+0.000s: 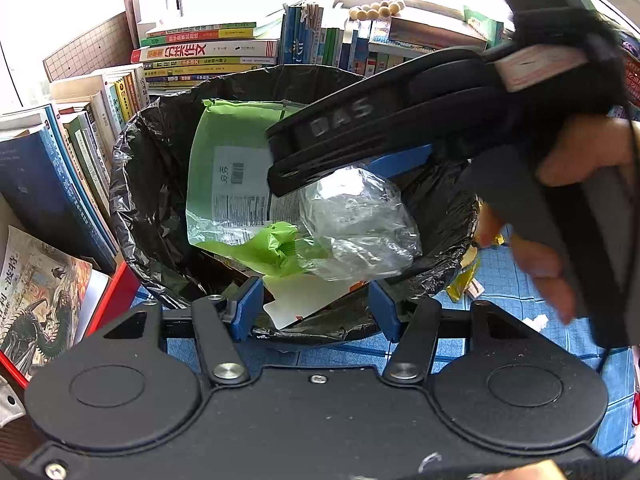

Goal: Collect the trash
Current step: 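Carry the clear plastic bag with the right gripper and drop it into the bin, then lower the right gripper to the white tissue and grasp it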

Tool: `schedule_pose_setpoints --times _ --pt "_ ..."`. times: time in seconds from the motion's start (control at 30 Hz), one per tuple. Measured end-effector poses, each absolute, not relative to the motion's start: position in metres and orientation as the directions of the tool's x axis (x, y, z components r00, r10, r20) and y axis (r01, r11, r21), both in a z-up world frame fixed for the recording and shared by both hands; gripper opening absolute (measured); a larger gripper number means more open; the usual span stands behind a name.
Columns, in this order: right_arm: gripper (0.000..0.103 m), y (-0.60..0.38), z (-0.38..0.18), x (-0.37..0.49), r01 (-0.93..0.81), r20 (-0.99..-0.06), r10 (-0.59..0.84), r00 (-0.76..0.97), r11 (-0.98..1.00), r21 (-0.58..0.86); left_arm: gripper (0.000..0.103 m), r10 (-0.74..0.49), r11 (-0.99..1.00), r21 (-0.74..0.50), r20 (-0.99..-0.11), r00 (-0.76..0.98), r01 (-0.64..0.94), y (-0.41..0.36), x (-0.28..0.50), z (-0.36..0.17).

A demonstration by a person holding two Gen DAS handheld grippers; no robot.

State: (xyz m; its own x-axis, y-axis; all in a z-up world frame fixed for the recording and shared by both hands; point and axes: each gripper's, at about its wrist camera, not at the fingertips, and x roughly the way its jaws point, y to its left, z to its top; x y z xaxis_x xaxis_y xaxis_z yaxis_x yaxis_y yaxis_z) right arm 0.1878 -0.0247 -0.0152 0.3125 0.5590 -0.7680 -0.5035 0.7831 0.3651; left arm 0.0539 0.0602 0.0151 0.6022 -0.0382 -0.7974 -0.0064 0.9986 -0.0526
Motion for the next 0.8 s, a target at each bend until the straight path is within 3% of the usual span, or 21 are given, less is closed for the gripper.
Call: schedule_pose_setpoints --times 0.43,0.6,0.8 --pt "0.101 -0.109 0.031 0.142 -0.464 -0.618 0.617 0.488 0.783 0.415 0.056 -0.030 0.999 -0.042 -0.789 0.614 -0.006 0.058 0.049 0.017" --pt "0.103 -0.162 0.025 0.127 -0.352 -0.620 0.492 0.611 0.870 0.344 0.056 -0.025 0.999 -0.037 -0.787 0.617 -0.006 0.057 0.048 0.018" --pt "0.103 -0.216 -0.027 0.117 -0.183 -0.696 0.267 0.667 0.964 0.195 0.057 -0.024 0.999 -0.037 -0.785 0.620 -0.007 0.057 0.047 0.018"
